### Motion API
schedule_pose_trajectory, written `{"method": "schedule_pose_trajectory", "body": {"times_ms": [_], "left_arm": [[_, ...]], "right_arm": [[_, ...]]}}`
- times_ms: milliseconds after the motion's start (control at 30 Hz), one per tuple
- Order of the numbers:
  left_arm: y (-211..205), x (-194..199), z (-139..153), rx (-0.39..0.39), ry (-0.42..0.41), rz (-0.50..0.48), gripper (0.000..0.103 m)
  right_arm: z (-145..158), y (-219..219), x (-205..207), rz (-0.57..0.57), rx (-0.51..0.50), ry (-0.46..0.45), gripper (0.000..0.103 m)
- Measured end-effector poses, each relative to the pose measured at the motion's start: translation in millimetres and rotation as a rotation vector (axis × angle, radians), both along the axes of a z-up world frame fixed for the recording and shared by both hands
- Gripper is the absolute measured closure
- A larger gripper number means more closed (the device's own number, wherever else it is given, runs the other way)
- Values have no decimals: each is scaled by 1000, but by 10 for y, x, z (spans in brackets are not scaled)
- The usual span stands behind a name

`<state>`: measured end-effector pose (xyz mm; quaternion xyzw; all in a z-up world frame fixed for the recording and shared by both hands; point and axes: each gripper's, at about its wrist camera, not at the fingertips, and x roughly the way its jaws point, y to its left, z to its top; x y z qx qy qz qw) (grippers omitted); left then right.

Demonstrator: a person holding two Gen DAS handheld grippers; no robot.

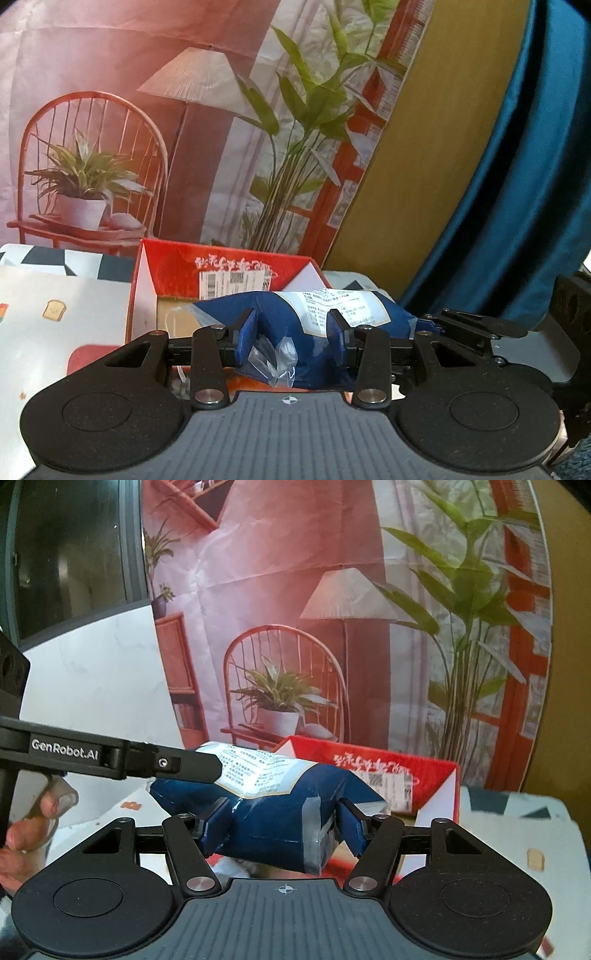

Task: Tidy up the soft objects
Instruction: 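Lift the blue package with both tools and carry it over the red box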

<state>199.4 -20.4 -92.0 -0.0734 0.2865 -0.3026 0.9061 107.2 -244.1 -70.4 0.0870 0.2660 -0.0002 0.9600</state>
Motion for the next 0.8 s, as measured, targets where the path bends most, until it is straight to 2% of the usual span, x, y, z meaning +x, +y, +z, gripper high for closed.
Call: {"method": "schedule_pose_trajectory", "body": {"times_ms": [233,500,800], "left_arm": [[-179,503,-122,57,10,17,60],[-398,1002,-386,114,105,32,60],[-469,1384,-629,128,182,39,60]], "right_arm": [[-199,-295,534,18,-37,25,43],[-652,-533,1095,29,-49,136,43],[-1009,-667,1490,32,-28,236,43]]}}
